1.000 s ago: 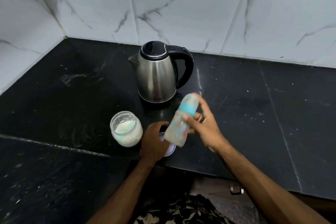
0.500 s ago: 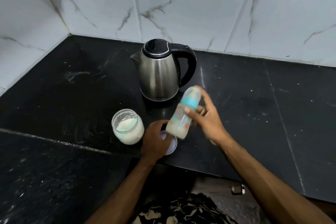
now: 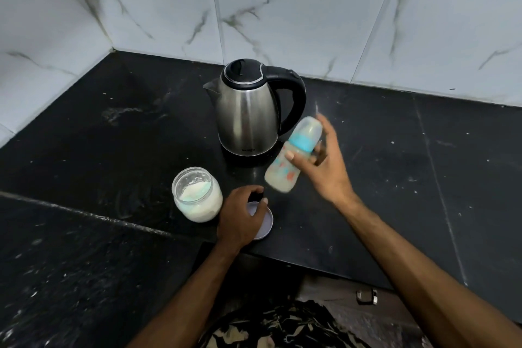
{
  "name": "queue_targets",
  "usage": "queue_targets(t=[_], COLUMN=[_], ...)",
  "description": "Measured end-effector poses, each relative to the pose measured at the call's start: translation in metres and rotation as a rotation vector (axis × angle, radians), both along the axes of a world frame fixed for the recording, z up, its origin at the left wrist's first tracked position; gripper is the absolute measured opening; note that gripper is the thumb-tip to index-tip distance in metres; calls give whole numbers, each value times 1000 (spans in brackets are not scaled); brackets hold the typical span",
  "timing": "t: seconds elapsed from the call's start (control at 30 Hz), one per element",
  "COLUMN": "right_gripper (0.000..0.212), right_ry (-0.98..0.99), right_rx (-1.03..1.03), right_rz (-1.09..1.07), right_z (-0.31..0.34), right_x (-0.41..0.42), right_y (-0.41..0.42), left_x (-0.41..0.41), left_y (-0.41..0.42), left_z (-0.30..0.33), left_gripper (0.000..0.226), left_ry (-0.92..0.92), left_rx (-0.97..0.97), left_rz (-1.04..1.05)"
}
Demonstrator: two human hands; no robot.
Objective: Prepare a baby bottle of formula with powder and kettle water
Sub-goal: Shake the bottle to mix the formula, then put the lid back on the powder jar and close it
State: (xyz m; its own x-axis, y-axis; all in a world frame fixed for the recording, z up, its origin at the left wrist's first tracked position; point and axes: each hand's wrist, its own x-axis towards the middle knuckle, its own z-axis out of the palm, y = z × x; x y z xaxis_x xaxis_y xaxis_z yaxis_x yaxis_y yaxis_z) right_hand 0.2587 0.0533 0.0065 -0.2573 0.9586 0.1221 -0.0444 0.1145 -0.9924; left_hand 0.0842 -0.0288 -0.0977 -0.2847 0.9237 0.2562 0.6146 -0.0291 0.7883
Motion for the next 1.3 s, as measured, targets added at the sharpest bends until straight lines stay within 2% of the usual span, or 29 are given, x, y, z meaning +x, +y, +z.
queue_targets(t=[0.13, 0.27, 0.5, 1.0, 1.07, 1.17, 1.3], right_gripper=[103, 102, 103, 104, 99, 74, 44], right_ry=[-280, -402, -472, -439, -451, -437, -464], right_rx=[207, 251, 219, 138, 106, 98, 102], right_rz=[-22, 66, 129, 154, 60, -95, -33], right_z=[8, -9, -31, -52, -54, -61, -72], right_x=[0, -3, 1, 8, 11, 20, 27], right_y=[31, 48, 61, 49, 39, 18, -8], left_x=[0, 0, -2, -3, -3, -1, 2], left_y=[1, 0, 0, -1, -6, -23, -47], left_z=[-2, -1, 0, 18, 22, 25, 22], left_gripper=[24, 24, 24, 21, 29, 48, 77], left_ry=[-2, -8, -34, -95, -62, 57, 192], left_rx=[-7, -13, -44, -166, -194, -176, -248], left_rz=[-2, -7, -32, -55, -65, -15, -1])
